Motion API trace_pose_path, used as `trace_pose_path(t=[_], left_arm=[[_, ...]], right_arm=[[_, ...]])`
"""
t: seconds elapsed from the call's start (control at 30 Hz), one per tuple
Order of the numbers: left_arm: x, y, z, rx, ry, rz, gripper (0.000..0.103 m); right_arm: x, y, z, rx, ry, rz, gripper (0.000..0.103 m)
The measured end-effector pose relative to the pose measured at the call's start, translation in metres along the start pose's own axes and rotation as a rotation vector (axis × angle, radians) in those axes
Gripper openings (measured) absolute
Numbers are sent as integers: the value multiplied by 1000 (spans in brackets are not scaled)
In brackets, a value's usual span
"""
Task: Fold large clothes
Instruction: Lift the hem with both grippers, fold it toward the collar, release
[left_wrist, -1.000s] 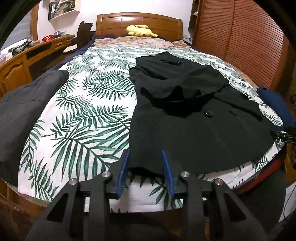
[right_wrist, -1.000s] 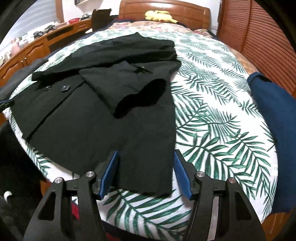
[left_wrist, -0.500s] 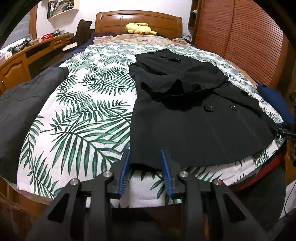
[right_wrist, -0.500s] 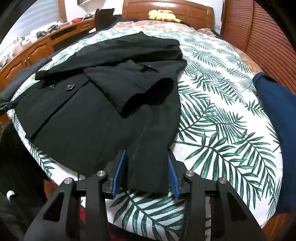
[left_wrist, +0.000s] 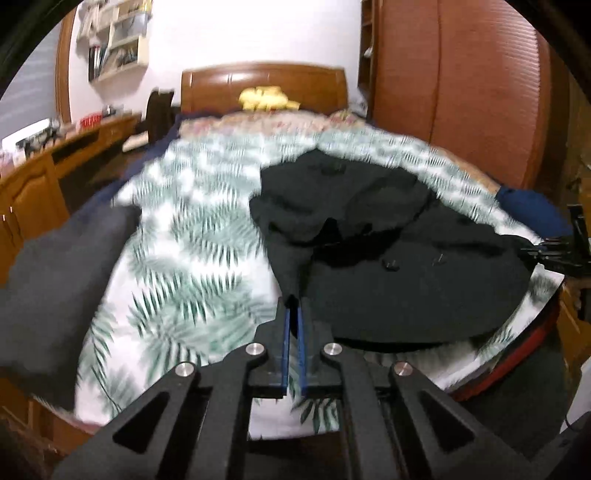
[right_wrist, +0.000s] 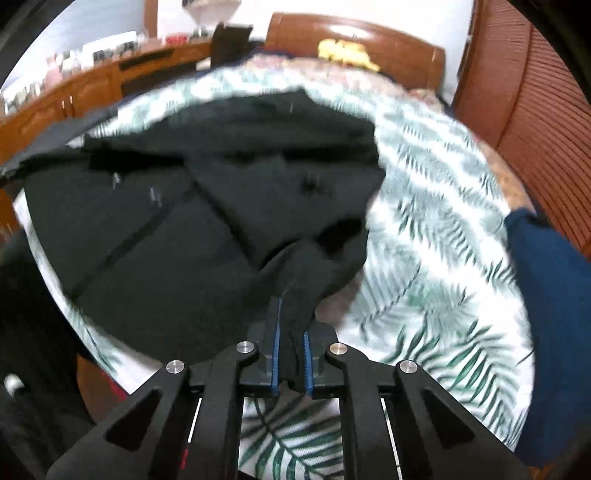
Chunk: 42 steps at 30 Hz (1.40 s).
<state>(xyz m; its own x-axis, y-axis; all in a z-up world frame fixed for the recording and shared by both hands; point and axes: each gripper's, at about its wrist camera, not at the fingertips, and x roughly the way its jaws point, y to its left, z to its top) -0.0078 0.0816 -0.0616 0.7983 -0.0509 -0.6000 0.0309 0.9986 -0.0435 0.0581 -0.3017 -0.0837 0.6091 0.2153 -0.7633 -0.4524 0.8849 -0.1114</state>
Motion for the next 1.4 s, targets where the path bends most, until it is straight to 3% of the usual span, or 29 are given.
trace_pose_path(t=[0.23,0.43,0.73,0.83,1.0,1.2,1.27,1.4], left_arm=[[-47,-4,52,42,-122,-5,0],[-112,-2,76,53,-239,7,0],[-195,-3,80,64,-370,29,0],[-203,-3,75,66,-381,37,0],[-161,3,85,53,-314,56,0],[-81,13,127,50,-244,93,0],[-60,11,141,61,-249,142,0],[-17,13,169,75,-256,139,0]], right_arm=[[-74,-8,41,65,-203,25,5],[-138,-1,52,53,-311,30,5],[-225,9,44,23,-420,25,5],[-241,11,35,14,-435,35,5],[-218,11,39,7,-397,33,5],[-142,-2,71,-16,-306,-18,5],[-113,-12,87,-16,-283,-33,5],[-60,-31,118,-18,-260,-25,5]])
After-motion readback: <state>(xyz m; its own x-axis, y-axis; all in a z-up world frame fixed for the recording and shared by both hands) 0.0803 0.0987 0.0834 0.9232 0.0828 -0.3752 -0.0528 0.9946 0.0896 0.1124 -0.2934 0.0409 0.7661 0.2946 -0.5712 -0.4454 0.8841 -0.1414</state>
